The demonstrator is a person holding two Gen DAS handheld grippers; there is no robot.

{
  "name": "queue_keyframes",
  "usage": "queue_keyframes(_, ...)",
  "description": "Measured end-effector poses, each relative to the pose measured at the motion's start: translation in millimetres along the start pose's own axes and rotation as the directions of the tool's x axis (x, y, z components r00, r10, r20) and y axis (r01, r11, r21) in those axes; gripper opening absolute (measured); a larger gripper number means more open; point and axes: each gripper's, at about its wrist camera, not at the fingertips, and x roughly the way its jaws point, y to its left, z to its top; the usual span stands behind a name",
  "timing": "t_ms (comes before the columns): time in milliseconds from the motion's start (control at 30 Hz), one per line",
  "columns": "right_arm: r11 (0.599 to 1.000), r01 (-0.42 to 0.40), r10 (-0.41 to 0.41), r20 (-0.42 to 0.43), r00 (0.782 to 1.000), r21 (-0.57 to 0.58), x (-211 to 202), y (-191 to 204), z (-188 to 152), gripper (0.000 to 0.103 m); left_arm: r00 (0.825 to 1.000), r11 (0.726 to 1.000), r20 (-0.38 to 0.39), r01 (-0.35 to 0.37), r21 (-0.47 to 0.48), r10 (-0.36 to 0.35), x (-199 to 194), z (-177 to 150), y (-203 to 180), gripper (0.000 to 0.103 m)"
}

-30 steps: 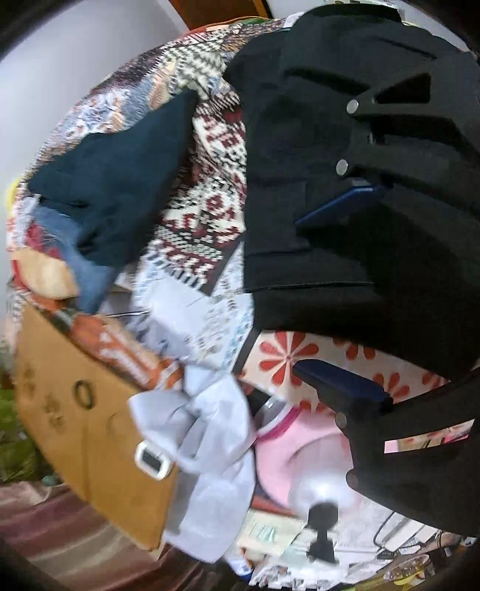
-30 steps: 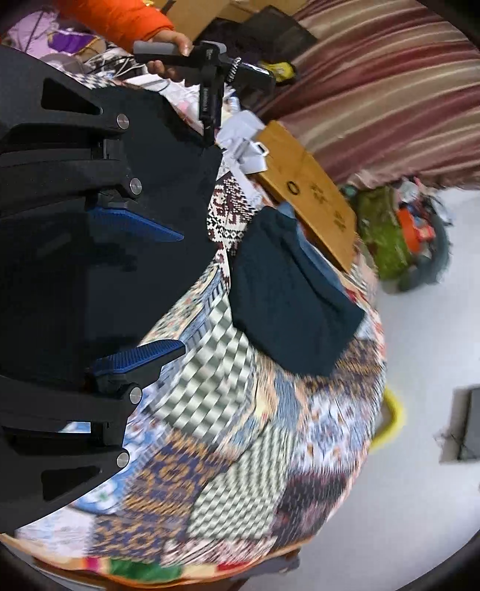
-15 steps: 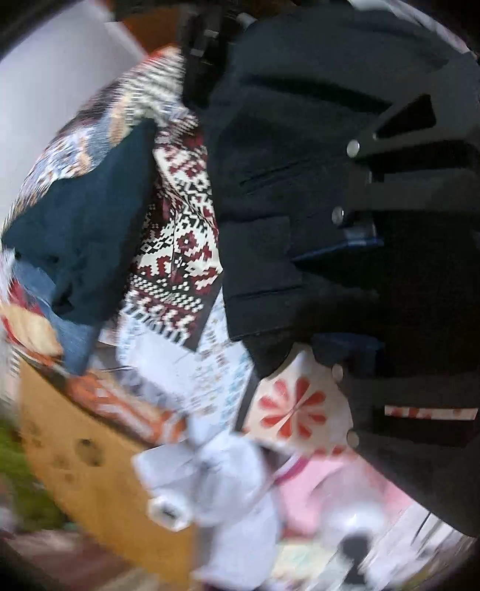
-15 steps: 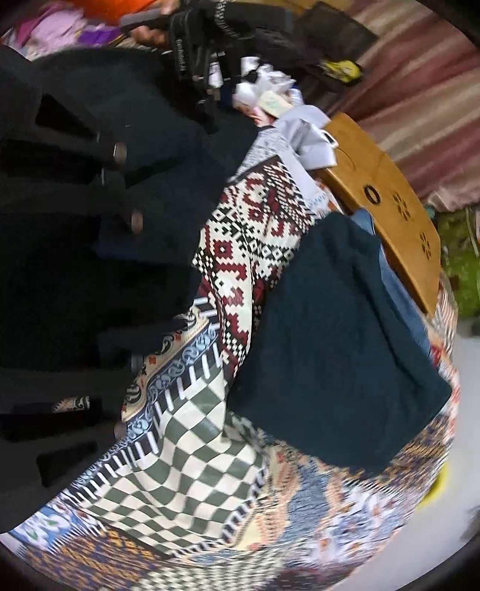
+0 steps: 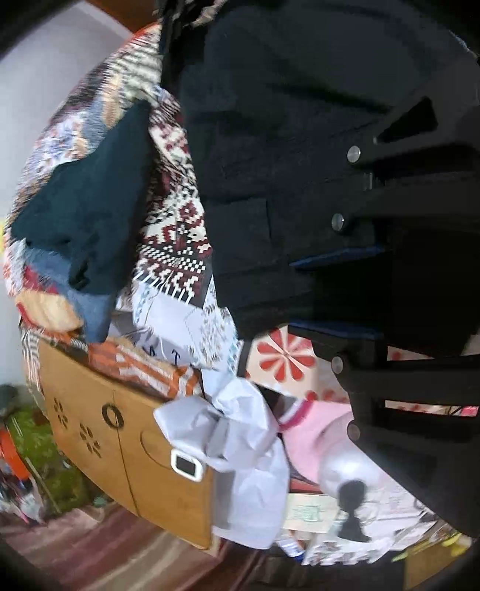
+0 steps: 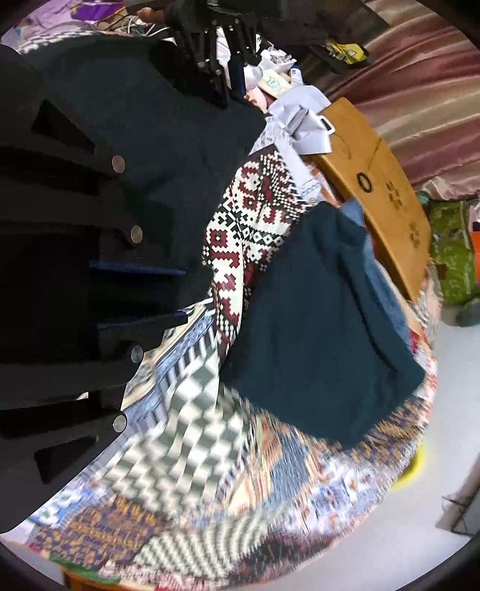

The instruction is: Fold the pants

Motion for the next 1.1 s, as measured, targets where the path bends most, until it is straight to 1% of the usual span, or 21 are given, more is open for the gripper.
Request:
queue_keyframes(33,1.0,-0.002,0.002,0.034,0.999,-0.002,-19,1,-6,0.023,1.0,1.0,0.009,0.016,-0.027,-0.015,-11,-4,6,0.033)
queue_keyframes(100,1.0,0.002,-0.002,0.074,0.997,0.003,-43,4,-17,0.03,0.999,0.997,0.024,0.037,-0.066,-0.035,-27,-10,12,0.04)
queue_keyframes(167,1.0,0.003,-0.004,0.117,0.993,0.012,-71,6,-34,0.035,0.998,0.993,0.042,0.051,-0.102,-0.047,-44,-20,19,0.048)
queue_keyframes(233,1.0,0.018,-0.021,0.146,0.989,0.022,-92,6,-52,0.038,0.997,0.989,0.047,0.063,-0.132,-0.057,-56,-31,22,0.051)
queue_keyframes(400,0.997,0.074,-0.078,0.189,0.979,0.028,-126,8,-98,0.039,0.989,0.964,0.024,0.147,-0.219,-0.146,-74,-60,22,0.056)
queue_keyframes(433,0.996,0.082,-0.088,0.195,0.977,0.039,-131,7,-109,0.039,0.983,0.954,0.013,0.18,-0.238,-0.182,-75,-67,20,0.057)
queue_keyframes(533,0.993,0.092,-0.106,0.201,0.974,0.078,-141,1,-135,0.039,0.967,0.93,-0.015,0.239,-0.28,-0.253,-73,-79,12,0.059)
queue_keyframes(633,0.985,0.115,-0.139,0.199,0.97,0.125,-147,-10,-162,0.039,0.946,0.894,-0.042,0.29,-0.341,-0.323,-66,-88,6,0.059)
queue_keyframes(700,0.98,0.127,-0.155,0.192,0.969,0.151,-149,-17,-175,0.039,0.918,0.855,-0.052,0.346,-0.387,-0.394,-59,-92,2,0.063)
queue_keyframes(733,0.976,0.136,-0.167,0.187,0.968,0.168,-151,-23,-183,0.039,0.908,0.838,-0.051,0.362,-0.409,-0.417,-56,-93,0,0.066)
queue_keyframes(833,0.967,0.149,-0.187,0.177,0.966,0.208,-155,-39,-206,0.04,0.909,0.82,-0.042,0.354,-0.449,-0.415,-55,-93,-2,0.067)
queue_keyframes(967,0.947,0.143,-0.198,0.169,0.966,0.289,-157,-69,-234,0.04,0.894,0.776,-0.041,0.364,-0.516,-0.446,-44,-87,-2,0.067)
queue_keyframes(1000,0.938,0.147,-0.206,0.166,0.964,0.313,-158,-76,-240,0.04,0.894,0.768,-0.041,0.358,-0.53,-0.445,-40,-86,-2,0.067)
queue_keyframes(1033,0.93,0.153,-0.216,0.16,0.963,0.333,-157,-82,-245,0.04,0.899,0.766,-0.041,0.347,-0.542,-0.436,-38,-84,-3,0.064)
queue_keyframes(1067,0.921,0.158,-0.224,0.152,0.963,0.357,-156,-91,-252,0.04,0.914,0.78,-0.048,0.315,-0.541,-0.403,-36,-83,-4,0.056)
queue_keyframes(1100,0.913,0.156,-0.226,0.148,0.963,0.378,-156,-97,-258,0.04,0.929,0.798,-0.055,0.284,-0.531,-0.367,-35,-81,-7,0.052)
